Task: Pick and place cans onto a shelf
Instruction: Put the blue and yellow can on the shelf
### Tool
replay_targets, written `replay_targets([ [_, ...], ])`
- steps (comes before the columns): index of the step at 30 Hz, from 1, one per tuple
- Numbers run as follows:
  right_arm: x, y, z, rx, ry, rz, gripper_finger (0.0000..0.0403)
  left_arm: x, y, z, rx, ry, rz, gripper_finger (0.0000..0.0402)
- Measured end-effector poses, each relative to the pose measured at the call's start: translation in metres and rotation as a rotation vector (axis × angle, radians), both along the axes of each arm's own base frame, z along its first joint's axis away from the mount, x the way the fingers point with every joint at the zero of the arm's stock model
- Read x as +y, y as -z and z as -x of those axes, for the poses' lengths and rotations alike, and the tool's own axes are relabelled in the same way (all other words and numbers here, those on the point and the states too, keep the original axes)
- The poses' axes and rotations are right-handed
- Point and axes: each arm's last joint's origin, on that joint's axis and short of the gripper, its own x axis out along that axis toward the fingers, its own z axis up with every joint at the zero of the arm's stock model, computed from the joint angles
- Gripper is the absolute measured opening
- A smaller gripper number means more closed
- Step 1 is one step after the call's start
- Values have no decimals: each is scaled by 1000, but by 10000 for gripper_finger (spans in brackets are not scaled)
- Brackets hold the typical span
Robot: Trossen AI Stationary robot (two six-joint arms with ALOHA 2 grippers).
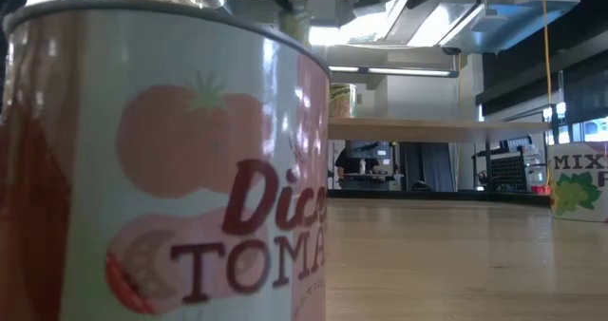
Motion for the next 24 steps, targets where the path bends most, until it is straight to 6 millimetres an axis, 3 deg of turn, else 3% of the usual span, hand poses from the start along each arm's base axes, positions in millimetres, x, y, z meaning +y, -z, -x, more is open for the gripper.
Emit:
replay_targets([
  [5, 0, 0, 0, 0, 0, 0, 1, -17, -4, -13, -87, 170, 42, 0],
  [9, 0, 0, 0, -1, 1, -1, 1, -19, 8, -28, -62, 203, 50, 0],
  [16, 0, 0, 0, -1, 1, -2, 1, -4, 46, -63, 27, 236, 54, 0],
  [24, 0, 0, 0, -1, 1, -3, 1, 14, 72, -82, 48, 263, 101, 0],
])
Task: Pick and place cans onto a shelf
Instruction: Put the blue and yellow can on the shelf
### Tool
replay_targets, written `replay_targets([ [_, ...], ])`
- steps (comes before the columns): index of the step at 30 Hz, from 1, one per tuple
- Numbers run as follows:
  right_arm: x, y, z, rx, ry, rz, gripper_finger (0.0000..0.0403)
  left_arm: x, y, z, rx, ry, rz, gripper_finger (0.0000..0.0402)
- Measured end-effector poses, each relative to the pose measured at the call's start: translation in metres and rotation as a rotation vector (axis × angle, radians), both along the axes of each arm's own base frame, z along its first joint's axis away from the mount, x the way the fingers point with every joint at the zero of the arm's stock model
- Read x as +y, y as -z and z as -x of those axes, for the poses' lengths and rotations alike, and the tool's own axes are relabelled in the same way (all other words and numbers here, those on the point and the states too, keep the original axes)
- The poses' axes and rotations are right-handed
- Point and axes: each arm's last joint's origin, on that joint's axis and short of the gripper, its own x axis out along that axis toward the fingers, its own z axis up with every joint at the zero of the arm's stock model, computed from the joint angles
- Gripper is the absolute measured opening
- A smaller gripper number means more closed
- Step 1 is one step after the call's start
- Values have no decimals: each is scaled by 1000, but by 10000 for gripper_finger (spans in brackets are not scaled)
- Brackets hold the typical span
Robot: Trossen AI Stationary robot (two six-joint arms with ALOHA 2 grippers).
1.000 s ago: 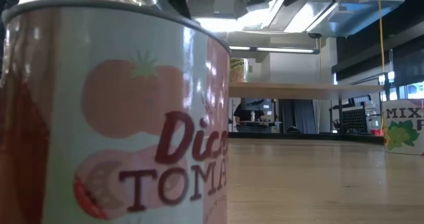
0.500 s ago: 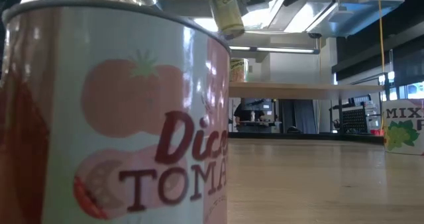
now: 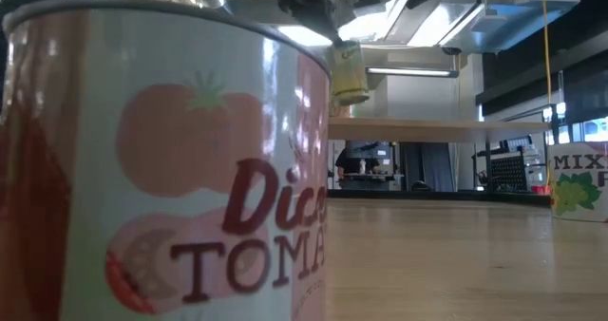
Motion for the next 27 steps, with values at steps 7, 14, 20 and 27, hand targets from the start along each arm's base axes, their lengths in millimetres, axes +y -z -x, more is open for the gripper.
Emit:
replay_targets([
  [7, 0, 0, 0, 0, 0, 0, 1, 9, 16, -8, 37, -2, 20, 0],
  [14, 0, 0, 0, 0, 0, -1, 1, 11, 17, -8, 40, -22, -5, 0],
  [20, 0, 0, 0, 0, 0, -1, 1, 13, 17, -8, 47, -42, -24, 0],
  [27, 0, 0, 0, 0, 0, -1, 1, 13, 16, -8, 44, -45, -27, 17],
])
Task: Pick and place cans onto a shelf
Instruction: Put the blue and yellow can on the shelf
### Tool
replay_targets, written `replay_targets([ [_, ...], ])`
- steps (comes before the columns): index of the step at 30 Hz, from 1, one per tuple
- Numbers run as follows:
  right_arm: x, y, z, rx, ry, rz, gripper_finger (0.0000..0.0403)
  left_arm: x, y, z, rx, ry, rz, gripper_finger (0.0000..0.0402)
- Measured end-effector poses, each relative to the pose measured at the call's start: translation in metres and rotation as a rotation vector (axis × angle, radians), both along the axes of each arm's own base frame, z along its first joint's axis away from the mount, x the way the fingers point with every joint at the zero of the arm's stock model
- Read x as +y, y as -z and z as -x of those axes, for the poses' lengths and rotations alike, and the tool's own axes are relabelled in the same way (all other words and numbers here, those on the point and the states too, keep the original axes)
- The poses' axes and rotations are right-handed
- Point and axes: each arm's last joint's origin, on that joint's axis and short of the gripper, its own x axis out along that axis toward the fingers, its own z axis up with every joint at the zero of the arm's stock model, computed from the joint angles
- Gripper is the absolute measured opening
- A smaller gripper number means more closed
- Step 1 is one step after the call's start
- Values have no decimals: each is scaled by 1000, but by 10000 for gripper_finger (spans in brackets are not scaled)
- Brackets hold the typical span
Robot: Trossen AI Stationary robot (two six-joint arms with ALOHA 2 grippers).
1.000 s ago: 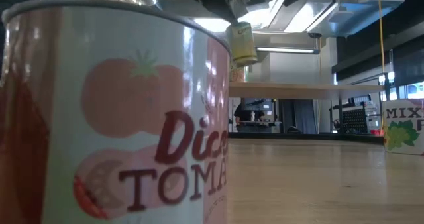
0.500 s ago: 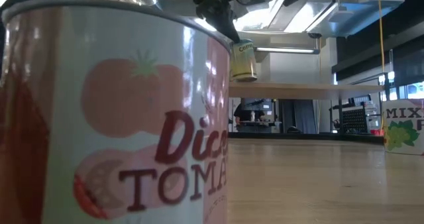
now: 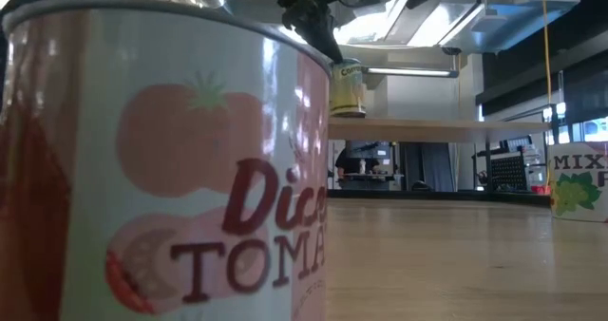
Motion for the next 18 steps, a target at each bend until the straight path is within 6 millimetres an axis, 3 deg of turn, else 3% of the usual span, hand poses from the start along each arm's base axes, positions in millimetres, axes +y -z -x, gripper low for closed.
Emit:
replay_targets([
  [12, 0, 0, 0, -2, -8, -5, 0, 6, -7, -3, -32, -125, -150, 39],
  [18, 6, 4, -1, 14, -215, -78, 0, -7, -26, 1, -37, -188, -220, 39],
])
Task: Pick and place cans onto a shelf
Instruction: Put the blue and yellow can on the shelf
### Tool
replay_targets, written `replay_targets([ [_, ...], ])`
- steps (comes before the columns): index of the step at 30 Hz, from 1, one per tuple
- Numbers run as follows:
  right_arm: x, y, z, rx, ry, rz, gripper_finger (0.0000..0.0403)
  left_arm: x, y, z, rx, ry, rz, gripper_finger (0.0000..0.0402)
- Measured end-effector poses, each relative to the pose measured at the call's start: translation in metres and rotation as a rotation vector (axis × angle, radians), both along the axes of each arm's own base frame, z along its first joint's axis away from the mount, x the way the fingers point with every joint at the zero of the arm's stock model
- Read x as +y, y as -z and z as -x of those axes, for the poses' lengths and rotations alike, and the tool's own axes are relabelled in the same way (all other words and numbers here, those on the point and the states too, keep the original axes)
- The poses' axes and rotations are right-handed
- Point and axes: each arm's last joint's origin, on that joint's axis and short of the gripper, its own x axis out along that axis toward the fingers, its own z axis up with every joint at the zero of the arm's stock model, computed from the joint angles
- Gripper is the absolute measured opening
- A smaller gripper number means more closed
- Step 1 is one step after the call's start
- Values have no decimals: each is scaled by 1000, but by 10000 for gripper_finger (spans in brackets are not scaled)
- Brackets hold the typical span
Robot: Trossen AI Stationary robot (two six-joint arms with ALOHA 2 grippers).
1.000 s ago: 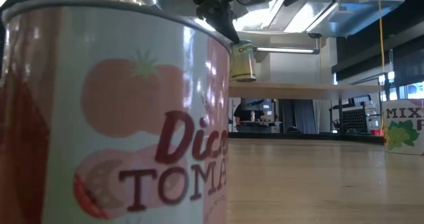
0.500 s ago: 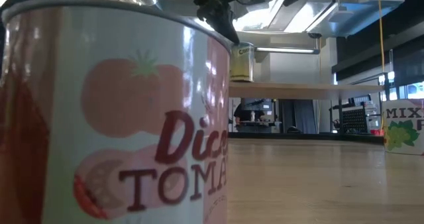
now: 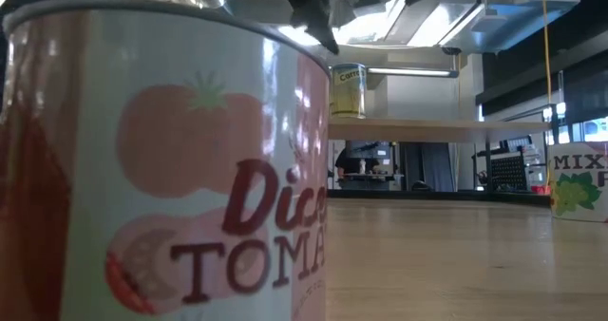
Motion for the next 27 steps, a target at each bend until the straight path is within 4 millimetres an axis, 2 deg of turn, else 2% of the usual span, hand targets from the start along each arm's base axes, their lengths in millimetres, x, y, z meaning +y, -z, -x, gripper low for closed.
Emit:
replay_targets([
  [5, 2, 12, -5, 69, -170, -108, 0, -15, -35, 11, -83, -39, 50, 22],
  [8, -1, 20, -16, 86, -267, -149, 0, -22, -51, 21, -122, -64, 72, 5],
  [13, -12, 39, -41, 101, -390, -235, 0, -31, -72, 49, -166, -173, 88, 1],
  [16, -14, 52, -57, 140, -460, -258, 0, -35, -83, 68, -185, -241, 119, 1],
  [22, -4, 77, -92, 228, -633, -229, 0, -46, -100, 106, -191, -320, 164, 1],
  [27, -4, 95, -124, 231, -654, -176, 0, -52, -106, 127, -159, -370, 154, 0],
])
